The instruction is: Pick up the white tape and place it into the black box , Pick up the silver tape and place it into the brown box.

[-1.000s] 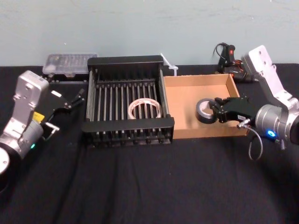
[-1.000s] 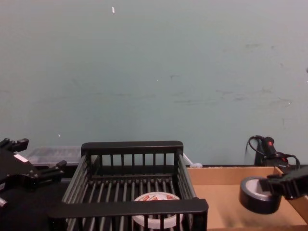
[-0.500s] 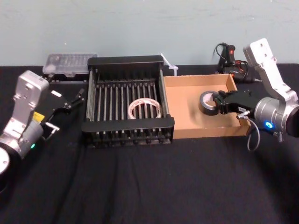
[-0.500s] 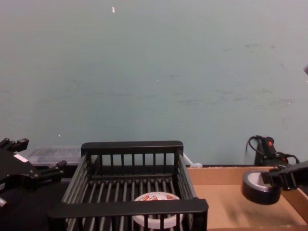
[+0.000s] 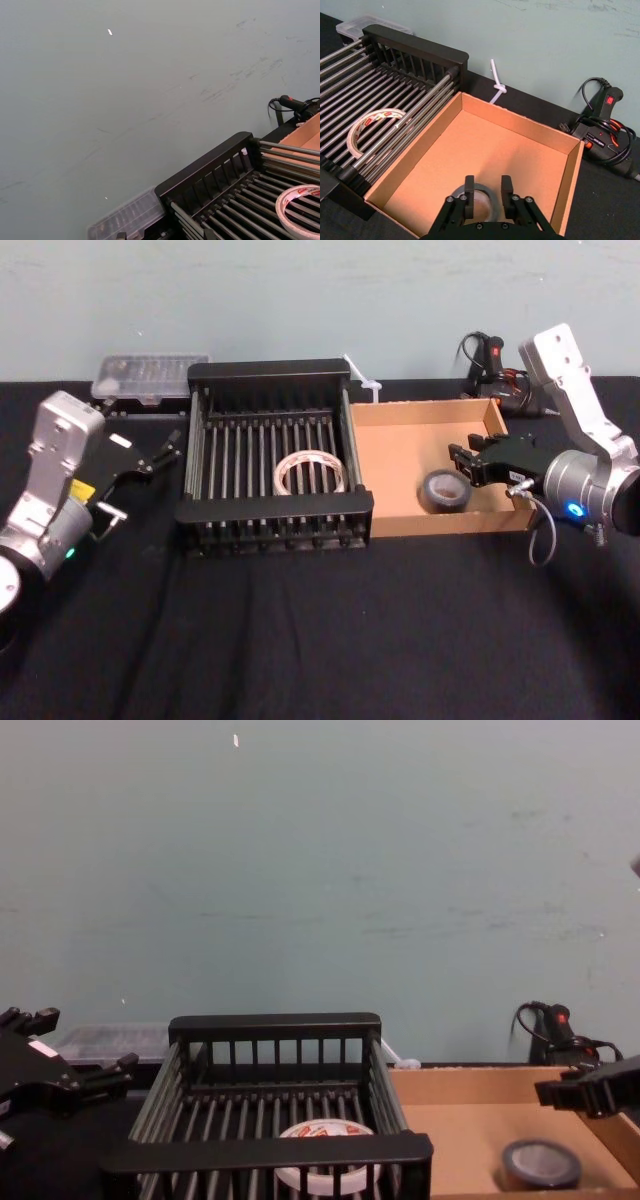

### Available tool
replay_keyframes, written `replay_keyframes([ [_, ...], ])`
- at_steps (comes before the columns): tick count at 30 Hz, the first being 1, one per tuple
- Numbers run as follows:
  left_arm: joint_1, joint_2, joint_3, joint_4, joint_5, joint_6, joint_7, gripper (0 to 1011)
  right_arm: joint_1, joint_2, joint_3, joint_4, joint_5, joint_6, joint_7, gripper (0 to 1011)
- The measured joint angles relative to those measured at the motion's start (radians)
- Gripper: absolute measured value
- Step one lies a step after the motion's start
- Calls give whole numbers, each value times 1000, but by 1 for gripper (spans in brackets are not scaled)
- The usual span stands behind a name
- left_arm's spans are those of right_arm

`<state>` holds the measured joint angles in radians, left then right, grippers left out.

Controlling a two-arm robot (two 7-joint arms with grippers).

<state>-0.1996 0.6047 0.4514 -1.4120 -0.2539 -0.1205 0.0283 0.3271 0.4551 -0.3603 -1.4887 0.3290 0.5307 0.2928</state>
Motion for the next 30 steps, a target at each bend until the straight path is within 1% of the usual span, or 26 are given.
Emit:
replay_keyframes([
  [2,0,0,0,0,0,0,0,1001,0,0,0,-1,0,0,0,365],
  [4,0,0,0,0,0,0,0,1001,0,1,0,-1,1,0,1,394],
  [6,0,0,0,0,0,0,0,1001,-1,1,0,-1,1,0,1,482],
  [7,0,0,0,0,0,0,0,1001,-1,1,-1,-2,1,0,1,504],
  [8,0,0,0,0,0,0,0,1001,-1,1,-1,-2,1,0,1,567],
  [9,0,0,0,0,0,0,0,1001,-1,1,-1,-2,1,0,1,586],
  [10,0,0,0,0,0,0,0,1001,-1,1,-1,-2,1,0,1,626],
  [11,0,0,0,0,0,0,0,1001,-1,1,-1,-2,1,0,1,626],
  [12,0,0,0,0,0,0,0,1001,-1,1,-1,-2,1,0,1,684],
  [14,0,0,0,0,0,0,0,1001,-1,2,-1,-2,1,0,2,724],
  [15,0,0,0,0,0,0,0,1001,-1,2,-2,-2,2,0,2,783],
  [18,0,0,0,0,0,0,0,1001,-2,2,-2,-3,2,-1,2,837],
  [19,0,0,0,0,0,0,0,1002,-2,2,-2,-3,1,-1,3,890],
  [22,0,0,0,0,0,0,0,1001,-8,2,0,-8,-9,-9,5,961],
  [24,0,0,0,0,0,0,0,1001,-19,-2,9,-16,-23,-26,-9,1002],
  [27,0,0,0,0,0,0,0,1001,-38,-9,22,-28,-43,-59,-41,1002],
  [28,0,0,0,0,0,0,0,1001,-52,-14,30,-38,-65,-90,-73,1002],
  [29,0,0,0,0,0,0,0,1001,-59,-17,33,-42,-77,-107,-91,1002],
  [30,0,0,0,0,0,0,0,1001,-75,-22,37,-50,-109,-144,-130,1002],
])
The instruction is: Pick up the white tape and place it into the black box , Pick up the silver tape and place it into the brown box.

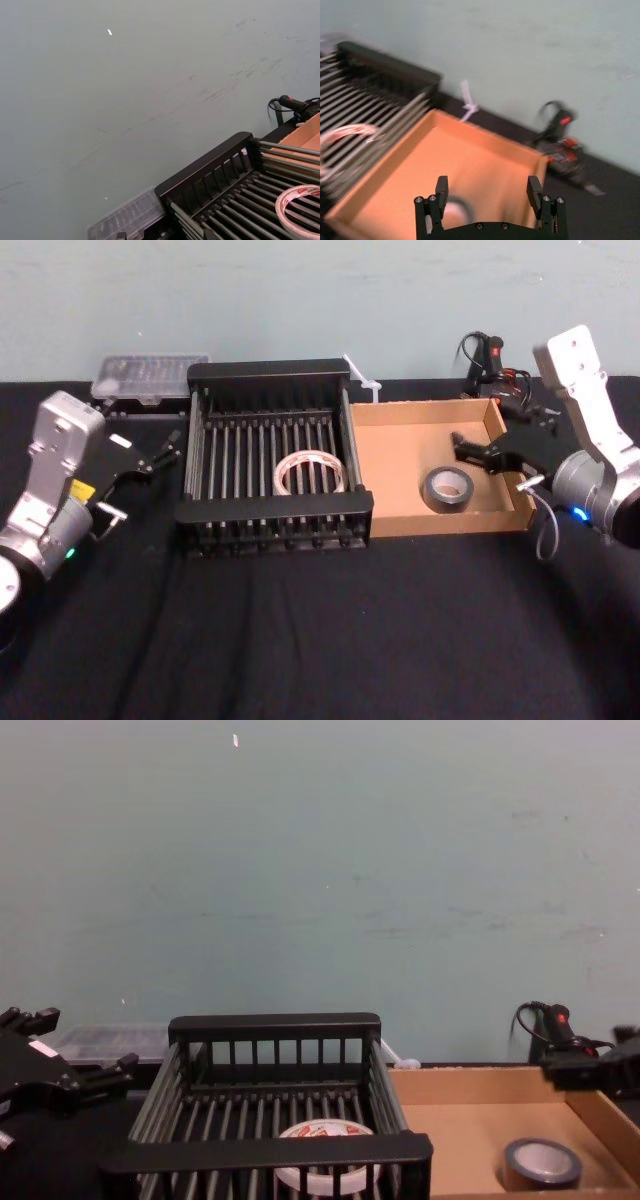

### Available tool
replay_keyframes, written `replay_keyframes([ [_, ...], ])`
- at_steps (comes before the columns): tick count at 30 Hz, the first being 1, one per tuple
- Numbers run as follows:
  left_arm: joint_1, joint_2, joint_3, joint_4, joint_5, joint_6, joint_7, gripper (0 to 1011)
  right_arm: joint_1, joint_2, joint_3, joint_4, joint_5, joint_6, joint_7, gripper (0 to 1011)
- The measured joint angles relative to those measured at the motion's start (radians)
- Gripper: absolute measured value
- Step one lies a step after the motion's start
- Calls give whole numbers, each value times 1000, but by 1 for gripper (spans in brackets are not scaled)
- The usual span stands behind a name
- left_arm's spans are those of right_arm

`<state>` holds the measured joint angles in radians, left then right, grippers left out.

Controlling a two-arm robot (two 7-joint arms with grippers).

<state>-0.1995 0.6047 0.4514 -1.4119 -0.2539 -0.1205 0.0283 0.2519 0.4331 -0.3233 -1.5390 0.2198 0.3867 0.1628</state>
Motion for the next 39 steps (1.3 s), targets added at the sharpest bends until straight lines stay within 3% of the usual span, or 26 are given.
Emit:
replay_keyframes([
  [1,0,0,0,0,0,0,0,1001,0,0,0,0,0,0,0,1002],
  [2,0,0,0,0,0,0,0,1001,-19,-7,4,-6,-42,-47,-54,1002],
  [5,0,0,0,0,0,0,0,1001,-42,-13,12,-6,-84,-99,-102,1002],
  [19,0,0,0,0,0,0,0,1001,-144,-21,23,11,-198,-267,-186,1002],
  [28,0,0,0,0,0,0,0,1001,-181,-34,39,12,-216,-287,-189,1002],
  [39,0,0,0,0,0,0,0,1001,-179,-32,37,11,-217,-287,-189,1002],
])
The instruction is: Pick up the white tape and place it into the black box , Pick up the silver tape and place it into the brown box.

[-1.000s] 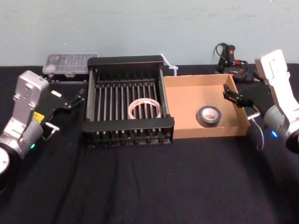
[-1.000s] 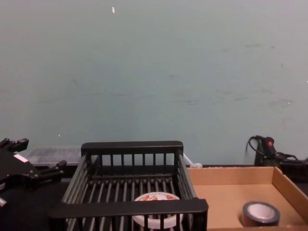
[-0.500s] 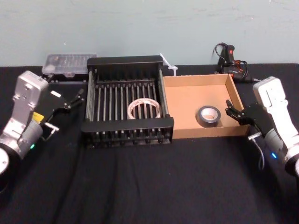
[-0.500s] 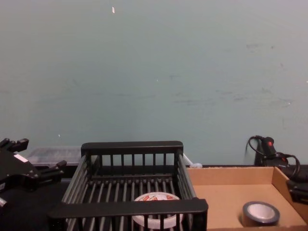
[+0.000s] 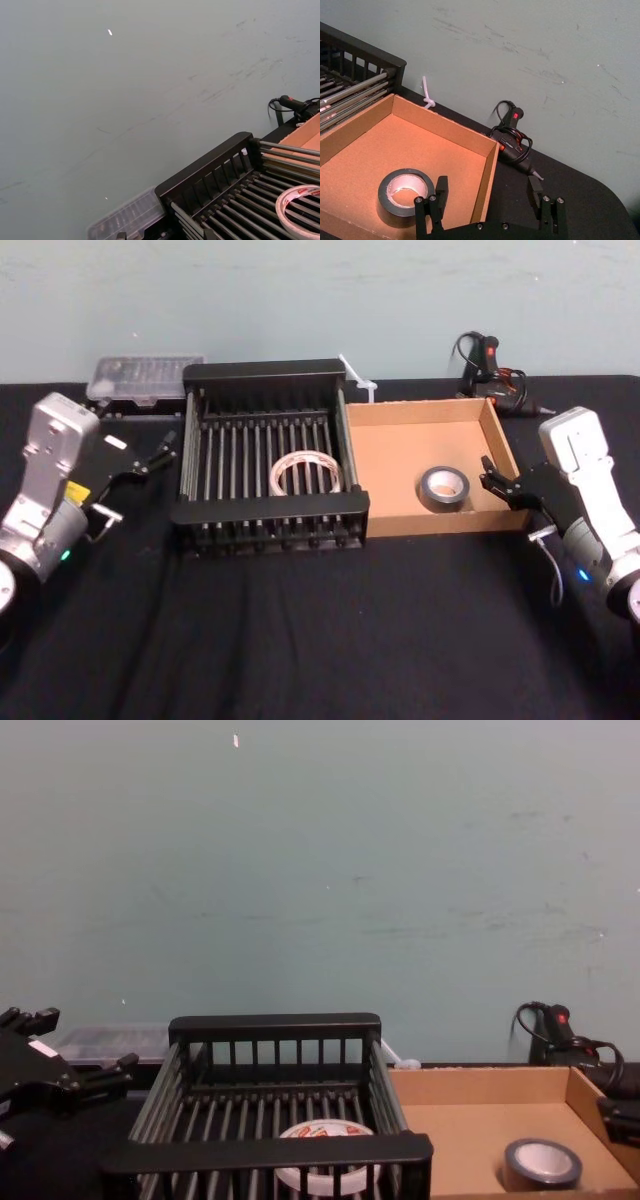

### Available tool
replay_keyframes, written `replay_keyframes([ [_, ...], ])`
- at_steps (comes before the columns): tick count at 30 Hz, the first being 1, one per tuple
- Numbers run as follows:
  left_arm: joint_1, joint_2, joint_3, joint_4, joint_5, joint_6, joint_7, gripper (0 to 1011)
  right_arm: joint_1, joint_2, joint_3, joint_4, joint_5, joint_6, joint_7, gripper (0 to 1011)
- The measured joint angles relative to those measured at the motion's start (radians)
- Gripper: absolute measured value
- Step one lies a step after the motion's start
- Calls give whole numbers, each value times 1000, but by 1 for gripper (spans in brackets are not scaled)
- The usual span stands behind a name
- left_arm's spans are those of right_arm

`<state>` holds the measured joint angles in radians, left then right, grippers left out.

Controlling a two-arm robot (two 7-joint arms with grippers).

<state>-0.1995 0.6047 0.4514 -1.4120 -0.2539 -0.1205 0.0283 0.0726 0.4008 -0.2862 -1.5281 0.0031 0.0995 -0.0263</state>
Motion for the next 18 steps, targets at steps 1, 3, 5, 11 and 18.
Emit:
replay_keyframes([
  [1,0,0,0,0,0,0,0,1001,0,0,0,0,0,0,0,1002],
  [3,0,0,0,0,0,0,0,1001,1,0,-1,0,0,0,0,1002],
  [5,0,0,0,0,0,0,0,1001,1,0,-1,0,0,0,0,1002],
  [11,0,0,0,0,0,0,0,1001,2,1,-2,0,0,0,-1,1002],
  [18,0,0,0,0,0,0,0,1001,2,2,-2,0,0,0,-1,1002],
])
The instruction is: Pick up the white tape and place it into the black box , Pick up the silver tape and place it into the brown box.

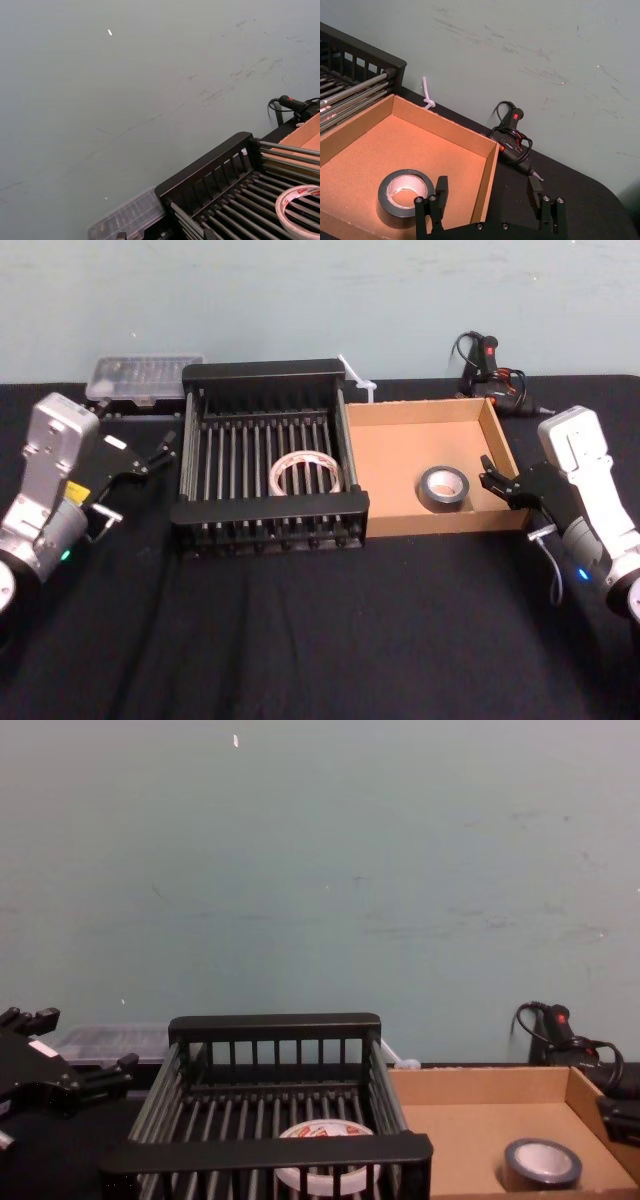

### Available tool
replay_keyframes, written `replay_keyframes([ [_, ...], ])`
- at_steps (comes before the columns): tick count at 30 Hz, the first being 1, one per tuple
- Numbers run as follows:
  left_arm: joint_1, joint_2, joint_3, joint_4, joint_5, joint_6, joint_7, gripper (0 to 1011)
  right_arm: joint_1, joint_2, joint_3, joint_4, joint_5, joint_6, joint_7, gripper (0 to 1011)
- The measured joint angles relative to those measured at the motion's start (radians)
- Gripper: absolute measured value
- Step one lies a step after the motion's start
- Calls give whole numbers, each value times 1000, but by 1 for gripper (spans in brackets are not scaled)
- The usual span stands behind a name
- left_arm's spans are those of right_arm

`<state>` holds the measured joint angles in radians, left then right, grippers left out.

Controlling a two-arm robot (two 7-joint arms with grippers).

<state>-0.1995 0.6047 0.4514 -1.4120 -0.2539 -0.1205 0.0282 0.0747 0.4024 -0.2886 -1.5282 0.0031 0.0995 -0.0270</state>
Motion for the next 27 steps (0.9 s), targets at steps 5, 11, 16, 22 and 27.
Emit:
replay_keyframes([
  [5,0,0,0,0,0,0,0,1001,0,0,0,0,0,0,0,1002],
  [11,0,0,0,0,0,0,0,1001,0,0,0,0,0,0,0,1002],
  [16,0,0,0,0,0,0,0,1001,0,0,0,0,0,0,0,1002],
  [22,0,0,0,0,0,0,0,1001,0,0,0,0,0,0,0,1002],
  [27,0,0,0,0,0,0,0,1001,0,0,0,0,0,0,0,1002],
])
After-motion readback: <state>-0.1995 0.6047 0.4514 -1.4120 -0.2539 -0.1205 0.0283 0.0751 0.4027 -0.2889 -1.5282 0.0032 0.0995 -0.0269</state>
